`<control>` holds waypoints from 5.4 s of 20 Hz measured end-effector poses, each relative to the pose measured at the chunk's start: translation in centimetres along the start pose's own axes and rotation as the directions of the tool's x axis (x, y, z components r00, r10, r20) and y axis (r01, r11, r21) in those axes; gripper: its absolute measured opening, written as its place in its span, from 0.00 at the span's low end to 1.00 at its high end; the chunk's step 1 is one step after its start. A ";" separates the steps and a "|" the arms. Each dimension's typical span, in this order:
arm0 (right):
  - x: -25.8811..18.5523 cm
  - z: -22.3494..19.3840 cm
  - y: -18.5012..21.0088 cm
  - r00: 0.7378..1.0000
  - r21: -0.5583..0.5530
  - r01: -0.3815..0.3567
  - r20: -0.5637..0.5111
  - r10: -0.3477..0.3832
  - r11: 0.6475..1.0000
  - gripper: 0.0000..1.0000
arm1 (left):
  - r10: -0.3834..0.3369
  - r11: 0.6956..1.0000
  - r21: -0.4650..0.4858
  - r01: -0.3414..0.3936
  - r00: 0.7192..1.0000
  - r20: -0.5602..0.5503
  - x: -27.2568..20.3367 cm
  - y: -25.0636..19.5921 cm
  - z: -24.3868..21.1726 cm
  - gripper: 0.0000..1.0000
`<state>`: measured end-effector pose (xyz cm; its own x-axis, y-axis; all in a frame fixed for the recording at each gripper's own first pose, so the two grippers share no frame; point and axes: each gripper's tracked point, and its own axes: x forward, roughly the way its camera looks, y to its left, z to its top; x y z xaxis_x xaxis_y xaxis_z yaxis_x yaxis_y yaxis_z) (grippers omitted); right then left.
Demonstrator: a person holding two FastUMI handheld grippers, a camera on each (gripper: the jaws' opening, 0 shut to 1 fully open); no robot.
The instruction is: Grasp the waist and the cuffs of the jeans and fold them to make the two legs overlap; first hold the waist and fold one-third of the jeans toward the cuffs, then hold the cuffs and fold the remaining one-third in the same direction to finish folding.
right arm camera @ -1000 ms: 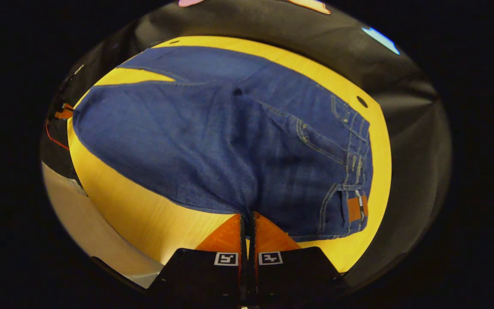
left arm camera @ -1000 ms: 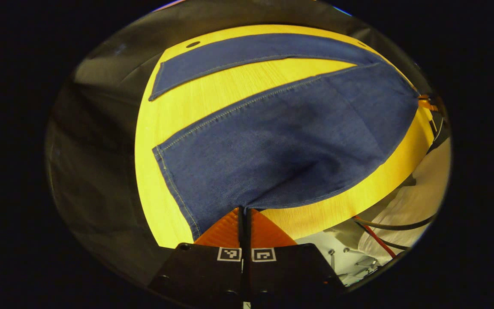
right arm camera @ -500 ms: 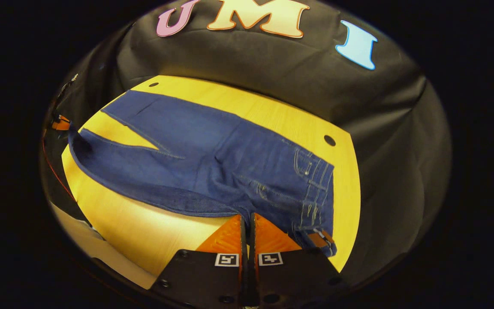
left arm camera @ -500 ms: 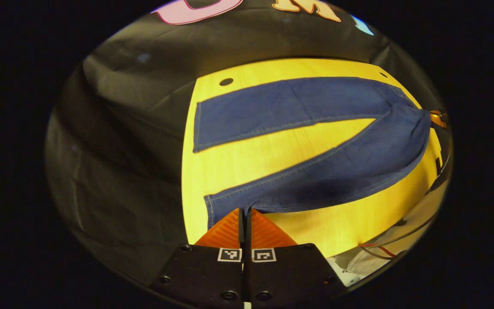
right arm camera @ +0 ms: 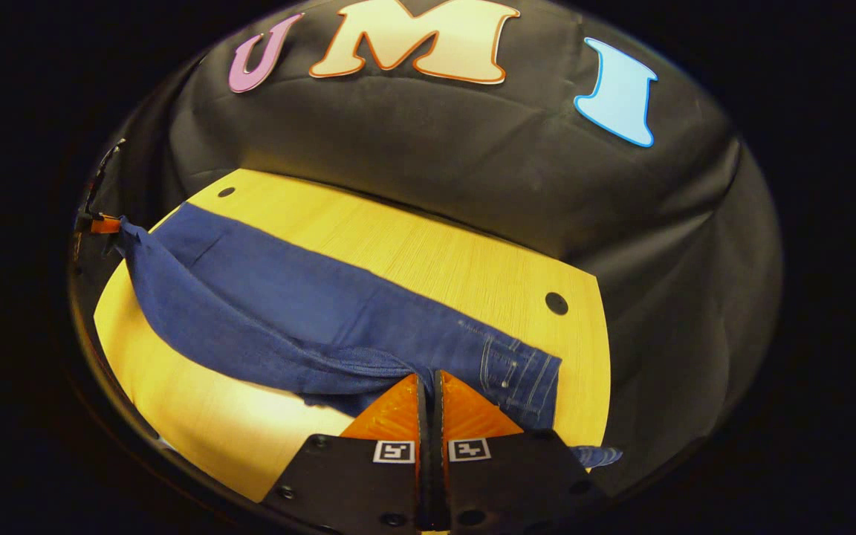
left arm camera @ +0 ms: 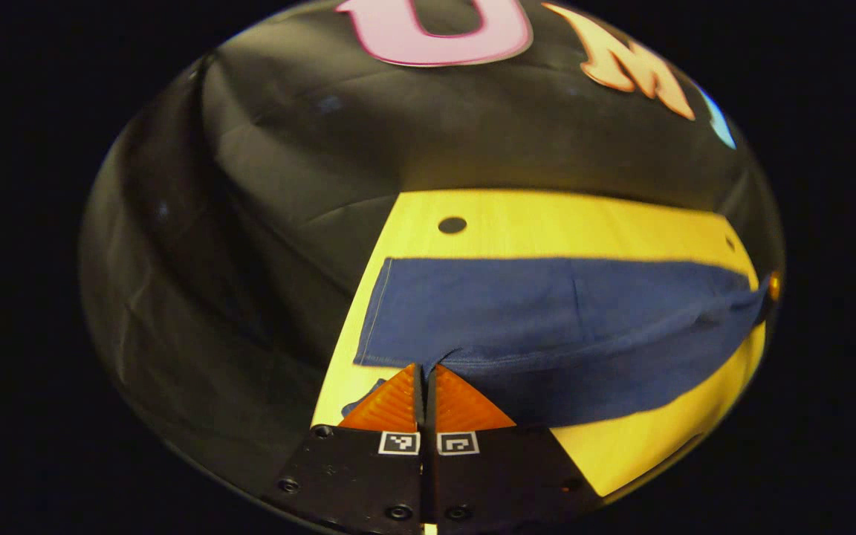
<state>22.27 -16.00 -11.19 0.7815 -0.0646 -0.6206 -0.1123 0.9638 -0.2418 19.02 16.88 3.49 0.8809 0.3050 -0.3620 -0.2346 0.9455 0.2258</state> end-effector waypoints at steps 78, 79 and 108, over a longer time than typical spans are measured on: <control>-3.5 8.9 -3.6 0.913 0.541 -0.269 0.408 0.031 0.797 0.03 | -0.059 0.998 -0.023 0.066 0.974 0.218 -9.6 -2.7 1.1 0.96; -4.3 11.0 -1.3 0.889 0.528 -0.330 0.453 0.070 0.782 0.03 | -0.062 0.997 -0.022 0.068 0.974 0.219 -9.6 -2.3 1.2 0.96; 9.4 8.8 36.9 0.811 0.472 -0.577 0.238 0.534 0.667 0.00 | -0.054 0.977 -0.197 0.075 0.993 0.107 0.4 6.1 -5.9 0.99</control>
<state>30.84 21.26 -19.41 0.7199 0.5238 -0.4553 -0.2364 0.8019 0.5488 15.55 23.43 -0.59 0.9311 0.2394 -0.2752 -0.2447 0.9695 0.0152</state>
